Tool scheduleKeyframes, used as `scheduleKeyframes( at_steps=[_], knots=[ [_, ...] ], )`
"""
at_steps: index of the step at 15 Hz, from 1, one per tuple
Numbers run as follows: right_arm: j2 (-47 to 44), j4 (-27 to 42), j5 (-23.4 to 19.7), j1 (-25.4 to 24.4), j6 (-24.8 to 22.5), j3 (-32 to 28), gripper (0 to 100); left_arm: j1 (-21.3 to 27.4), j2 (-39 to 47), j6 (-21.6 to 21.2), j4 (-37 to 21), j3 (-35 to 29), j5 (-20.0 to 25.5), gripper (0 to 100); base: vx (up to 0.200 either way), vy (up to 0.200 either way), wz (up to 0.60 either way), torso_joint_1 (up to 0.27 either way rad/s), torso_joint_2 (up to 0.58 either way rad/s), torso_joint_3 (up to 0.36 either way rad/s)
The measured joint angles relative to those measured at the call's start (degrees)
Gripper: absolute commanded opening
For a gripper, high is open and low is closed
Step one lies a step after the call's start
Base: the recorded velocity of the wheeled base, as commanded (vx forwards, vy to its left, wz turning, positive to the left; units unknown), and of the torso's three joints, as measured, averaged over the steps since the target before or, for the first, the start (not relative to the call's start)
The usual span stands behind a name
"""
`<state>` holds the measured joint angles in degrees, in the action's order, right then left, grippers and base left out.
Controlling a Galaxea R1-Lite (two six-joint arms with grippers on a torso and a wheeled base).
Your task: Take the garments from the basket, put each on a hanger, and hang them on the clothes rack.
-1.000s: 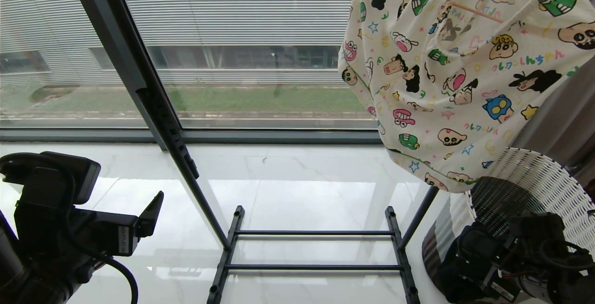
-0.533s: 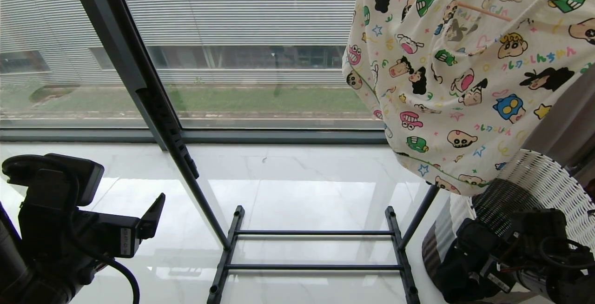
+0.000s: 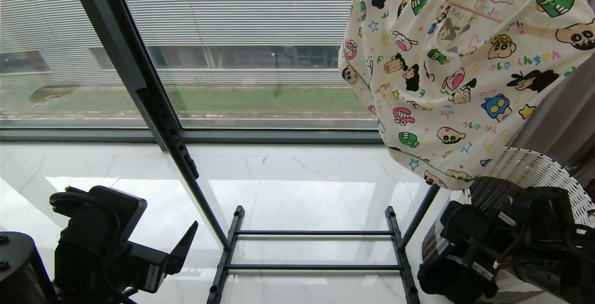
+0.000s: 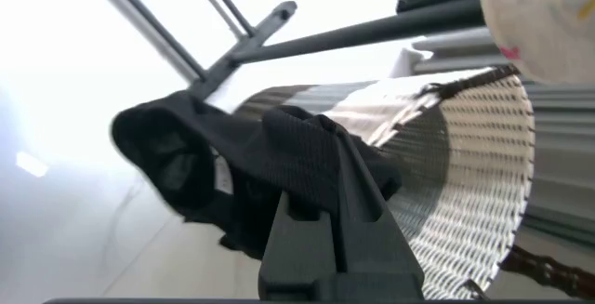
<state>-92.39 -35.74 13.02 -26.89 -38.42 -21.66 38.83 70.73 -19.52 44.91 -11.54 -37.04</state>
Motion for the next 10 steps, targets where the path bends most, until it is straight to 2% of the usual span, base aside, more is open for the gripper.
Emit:
scheduleKeyframes(
  at_steps=[3,5,6,7,10],
  knots=[
    [7.0,24.5,0.0,-7.6,7.9,-13.0,0,1.0,0.5,-0.5,0.0,0.2,0.0,100,0.000,0.000,0.00,0.000,0.00,0.000],
    [10.0,35.9,-0.1,-13.0,14.9,-23.1,0,2.0,0.7,-0.5,0.0,0.5,0.0,100,0.000,0.000,0.00,0.000,0.00,0.000],
    [10.9,39.7,-0.1,-15.8,17.7,-27.3,0,2.7,0.9,-0.5,0.0,0.6,0.0,100,0.000,0.000,0.00,0.000,0.00,0.000],
    [11.5,42.1,-0.1,-18.5,19.4,-30.5,0,3.3,1.3,-0.5,0.0,0.8,-0.1,100,-0.200,0.000,0.00,-0.002,0.00,0.002],
    [12.3,42.9,-0.1,-22.1,20.0,-33.4,0,4.5,1.9,-0.5,0.0,0.9,-0.1,100,-0.200,0.000,0.00,0.009,0.00,0.002]
  ],
)
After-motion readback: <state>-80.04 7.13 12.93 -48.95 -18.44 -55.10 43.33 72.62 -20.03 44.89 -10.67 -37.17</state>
